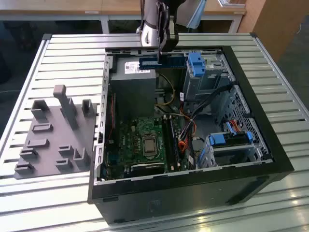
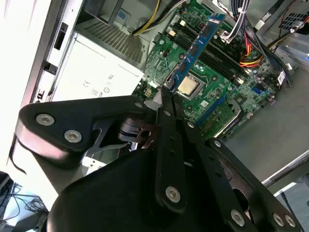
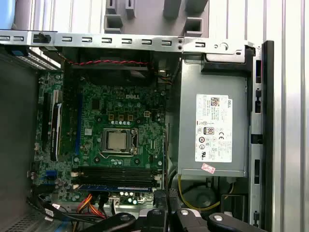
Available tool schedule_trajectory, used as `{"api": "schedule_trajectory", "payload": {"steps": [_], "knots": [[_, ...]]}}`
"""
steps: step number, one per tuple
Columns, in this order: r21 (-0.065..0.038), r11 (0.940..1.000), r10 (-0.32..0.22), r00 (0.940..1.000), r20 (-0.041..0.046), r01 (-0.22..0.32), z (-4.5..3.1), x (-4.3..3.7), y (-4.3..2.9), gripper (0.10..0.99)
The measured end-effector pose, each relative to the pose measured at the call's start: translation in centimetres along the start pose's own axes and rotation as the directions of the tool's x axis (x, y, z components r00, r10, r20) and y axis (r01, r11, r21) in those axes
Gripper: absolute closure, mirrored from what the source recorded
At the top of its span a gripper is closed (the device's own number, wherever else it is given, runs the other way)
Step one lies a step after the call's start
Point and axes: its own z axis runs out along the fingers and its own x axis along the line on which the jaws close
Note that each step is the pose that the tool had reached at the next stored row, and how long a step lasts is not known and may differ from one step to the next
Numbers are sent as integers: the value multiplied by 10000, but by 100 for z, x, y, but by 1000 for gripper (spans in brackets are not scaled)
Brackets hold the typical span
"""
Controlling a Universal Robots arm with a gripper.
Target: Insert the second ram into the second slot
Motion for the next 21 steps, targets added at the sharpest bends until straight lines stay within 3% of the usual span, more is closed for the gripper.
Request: {"api": "schedule_trajectory", "payload": {"steps": [21], "knots": [[0,10000,13,10000,1,-13,-1,60,2,957]]}}
